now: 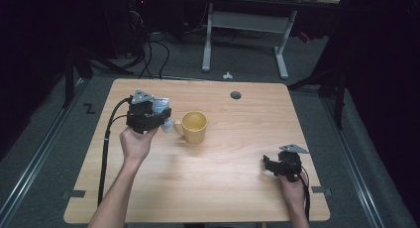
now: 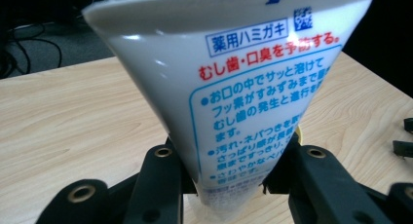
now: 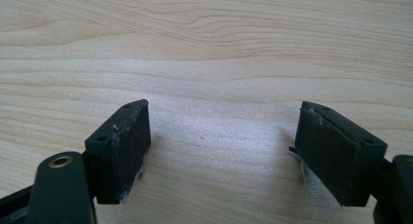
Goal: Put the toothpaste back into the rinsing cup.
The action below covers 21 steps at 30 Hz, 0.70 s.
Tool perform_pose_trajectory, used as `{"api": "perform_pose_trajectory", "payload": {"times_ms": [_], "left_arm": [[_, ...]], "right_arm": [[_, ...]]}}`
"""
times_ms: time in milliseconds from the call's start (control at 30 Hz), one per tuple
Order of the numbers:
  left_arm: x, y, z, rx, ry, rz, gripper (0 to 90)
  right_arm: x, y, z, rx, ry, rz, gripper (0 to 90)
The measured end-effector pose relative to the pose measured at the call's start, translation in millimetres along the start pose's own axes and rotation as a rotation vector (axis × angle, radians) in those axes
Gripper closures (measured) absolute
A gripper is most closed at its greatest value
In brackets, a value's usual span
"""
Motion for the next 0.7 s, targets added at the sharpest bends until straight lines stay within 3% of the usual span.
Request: {"api": "perform_pose_trajectory", "payload": {"times_ms": [700], "left_arm": [[-20.3,15.0,-23.6,0.004,0.04,0.047,67.2]], "right_arm": [[0.2,0.0,0.0,0.0,0.002,0.0,20.9]]}}
Point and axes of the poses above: each handheld gripper's, and its own axes: y roughly forward along the jaws, z roughly out of its underside, x roughly to its left, the point moved 6 cm from there along y, roughly forward along the jaws, and after that the axes turned 4 degrees about z, right-handed, at the moved point
